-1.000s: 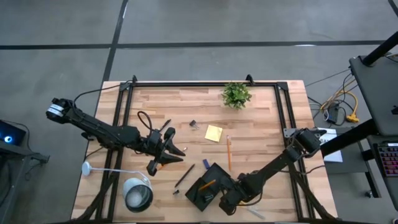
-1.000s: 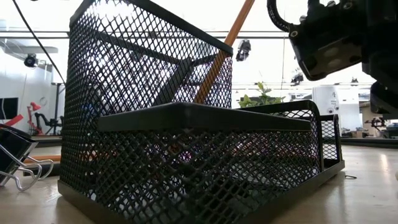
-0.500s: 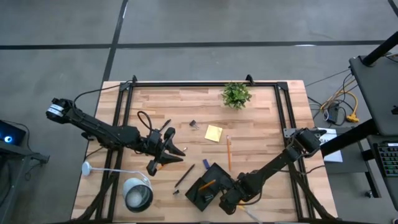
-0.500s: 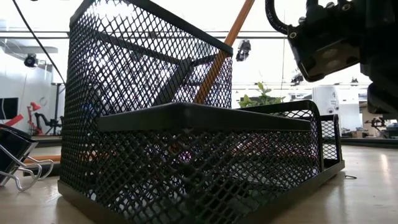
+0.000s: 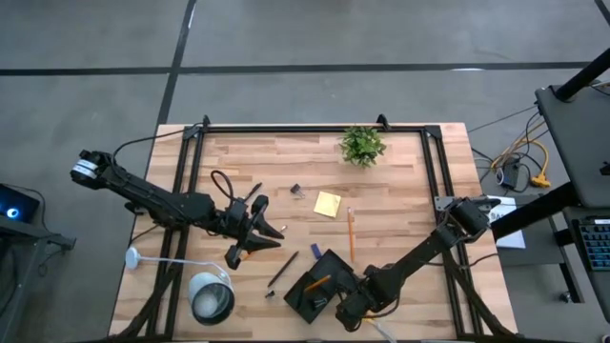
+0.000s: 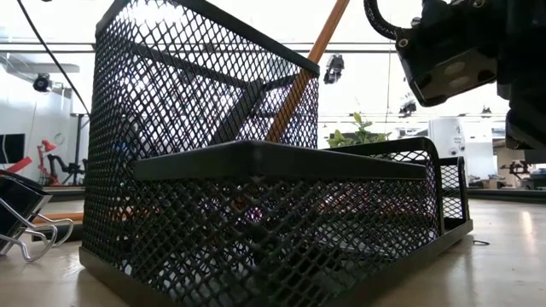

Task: Pick and place office supplies into organizer
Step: Put the scissors into the desk organizer

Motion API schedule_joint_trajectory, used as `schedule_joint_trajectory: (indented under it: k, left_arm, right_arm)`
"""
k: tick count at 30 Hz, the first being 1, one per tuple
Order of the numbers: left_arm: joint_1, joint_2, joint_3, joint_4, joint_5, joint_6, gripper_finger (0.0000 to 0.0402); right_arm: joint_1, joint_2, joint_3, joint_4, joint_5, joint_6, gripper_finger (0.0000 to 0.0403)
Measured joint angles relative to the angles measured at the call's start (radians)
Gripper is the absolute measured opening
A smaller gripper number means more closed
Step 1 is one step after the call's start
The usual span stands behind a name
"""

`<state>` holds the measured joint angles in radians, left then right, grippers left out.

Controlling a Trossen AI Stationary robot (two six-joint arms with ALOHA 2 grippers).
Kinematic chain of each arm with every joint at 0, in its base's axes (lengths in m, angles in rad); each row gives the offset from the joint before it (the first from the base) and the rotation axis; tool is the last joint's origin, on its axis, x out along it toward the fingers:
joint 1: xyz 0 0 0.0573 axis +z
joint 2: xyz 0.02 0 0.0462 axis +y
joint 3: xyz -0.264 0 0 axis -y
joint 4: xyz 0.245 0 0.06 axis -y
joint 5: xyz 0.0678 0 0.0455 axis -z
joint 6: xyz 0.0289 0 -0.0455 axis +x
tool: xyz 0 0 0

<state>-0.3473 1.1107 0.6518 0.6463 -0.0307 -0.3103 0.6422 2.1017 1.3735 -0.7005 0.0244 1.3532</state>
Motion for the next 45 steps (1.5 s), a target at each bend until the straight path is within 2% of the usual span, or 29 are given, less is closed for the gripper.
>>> schedule_joint_trajectory:
  k: [12, 17, 23, 31, 40, 45]
  left_arm:
    - [0.000, 0.000, 0.000, 0.000, 0.000, 0.002, 0.0073]
    - [0.000, 0.000, 0.000, 0.002, 0.001, 0.002, 0.0073]
    - [0.000, 0.000, 0.000, 0.001, 0.001, 0.002, 0.0073]
    - [0.000, -0.001, 0.000, 0.004, 0.001, 0.003, 0.0073]
    - [0.001, -0.001, 0.000, 0.000, 0.000, 0.002, 0.0073]
    - [0.001, -0.001, 0.001, 0.000, 0.000, 0.002, 0.0073]
  right_arm:
    - [0.003, -0.007, 0.083, -0.164, 0.007, -0.018, 0.0011]
    - [0.006, -0.020, 0.117, -0.282, 0.009, 0.017, 0.0010]
    - [0.008, -0.082, 0.123, -0.324, 0.046, 0.080, 0.0010]
    - [0.013, -0.191, 0.125, -0.503, 0.143, 0.215, 0.0010]
    - [0.004, -0.319, 0.126, -0.621, 0.367, 0.369, 0.0010]
    - [-0.015, -0.363, 0.128, -0.632, 0.467, 0.371, 0.0010]
